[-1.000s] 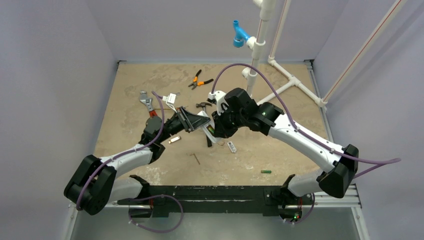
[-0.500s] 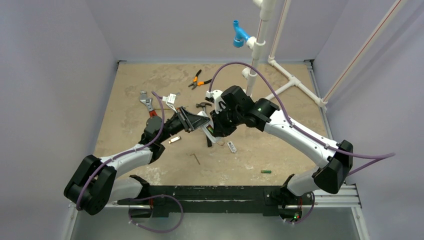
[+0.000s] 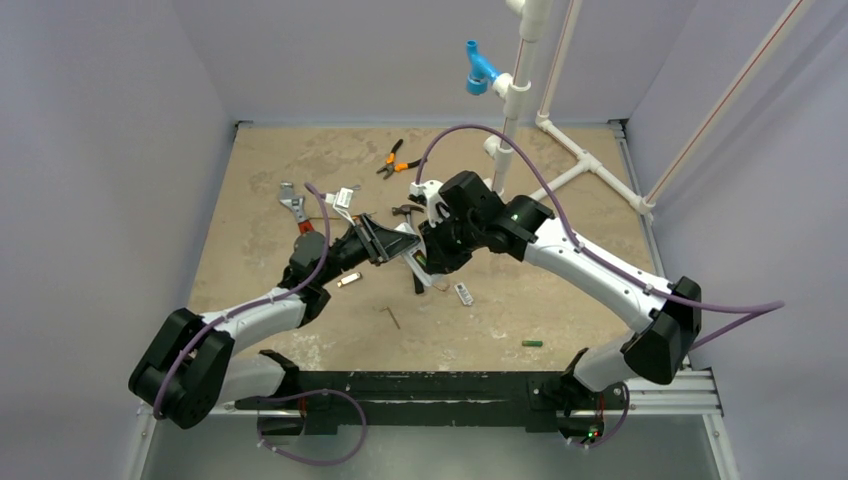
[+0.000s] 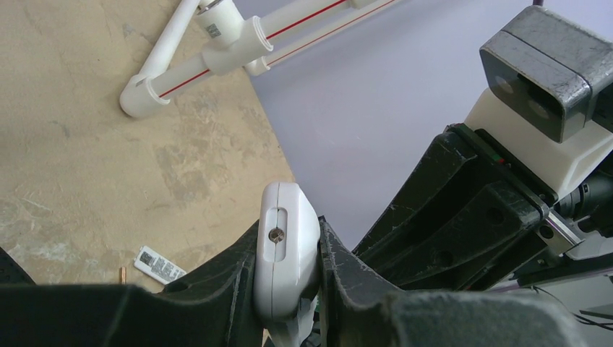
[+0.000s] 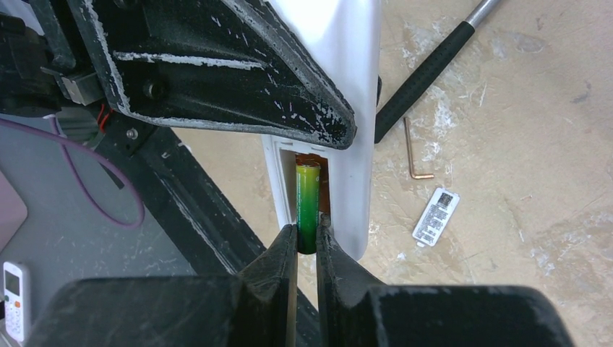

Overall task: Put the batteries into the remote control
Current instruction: Load the battery into the remote control.

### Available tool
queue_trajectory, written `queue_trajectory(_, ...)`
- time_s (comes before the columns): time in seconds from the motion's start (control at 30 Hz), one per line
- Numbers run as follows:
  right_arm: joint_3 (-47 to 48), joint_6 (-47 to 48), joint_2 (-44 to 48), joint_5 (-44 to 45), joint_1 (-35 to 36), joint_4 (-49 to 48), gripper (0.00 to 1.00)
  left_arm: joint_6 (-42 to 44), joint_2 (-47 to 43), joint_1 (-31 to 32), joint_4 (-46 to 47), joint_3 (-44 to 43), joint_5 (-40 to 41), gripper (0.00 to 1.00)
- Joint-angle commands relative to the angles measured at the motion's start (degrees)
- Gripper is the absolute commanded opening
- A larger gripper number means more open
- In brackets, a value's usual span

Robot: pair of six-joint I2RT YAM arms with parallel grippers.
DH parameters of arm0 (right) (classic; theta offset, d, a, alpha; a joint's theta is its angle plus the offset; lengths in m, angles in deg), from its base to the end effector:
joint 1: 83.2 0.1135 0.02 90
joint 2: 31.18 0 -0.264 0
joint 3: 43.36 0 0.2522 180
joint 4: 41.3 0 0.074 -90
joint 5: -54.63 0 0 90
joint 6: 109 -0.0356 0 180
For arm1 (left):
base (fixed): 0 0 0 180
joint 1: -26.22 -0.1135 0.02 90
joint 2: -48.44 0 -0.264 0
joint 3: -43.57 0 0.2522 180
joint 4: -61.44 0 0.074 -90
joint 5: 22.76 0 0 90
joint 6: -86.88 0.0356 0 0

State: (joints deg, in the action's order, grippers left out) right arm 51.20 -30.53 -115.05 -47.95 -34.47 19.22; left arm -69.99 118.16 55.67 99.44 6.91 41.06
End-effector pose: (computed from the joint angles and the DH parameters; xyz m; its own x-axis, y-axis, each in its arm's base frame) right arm 0.1985 0.2379 0.3397 -0.6590 -0.4552 -0.5988 -0.7088 0.6421 0.2920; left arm 0.2060 -0.1343 0.2327 -0.7283 -0.5365 -0.4263 0.3926 0.1831 -0.9013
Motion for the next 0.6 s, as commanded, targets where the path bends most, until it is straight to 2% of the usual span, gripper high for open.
queue_trajectory(0.0,2.47,-0.34,-0.89,1.07,0.23,-1.1,0.09,-1.35,0.43,0.42,5.07,-2.4,-0.37,0.0)
queue_trajectory(0.4,5.04,-1.47,-3.32,0.97,0.24,0.44,0.09,-1.95,2.17,0.37,7.38,-2.51,0.55,0.0)
queue_trajectory(0.57,5.17,-1.74,-3.44,0.89,0.23,0.99,0.14,-1.95,2.22,0.36,7.53,-2.53,0.73,0.0)
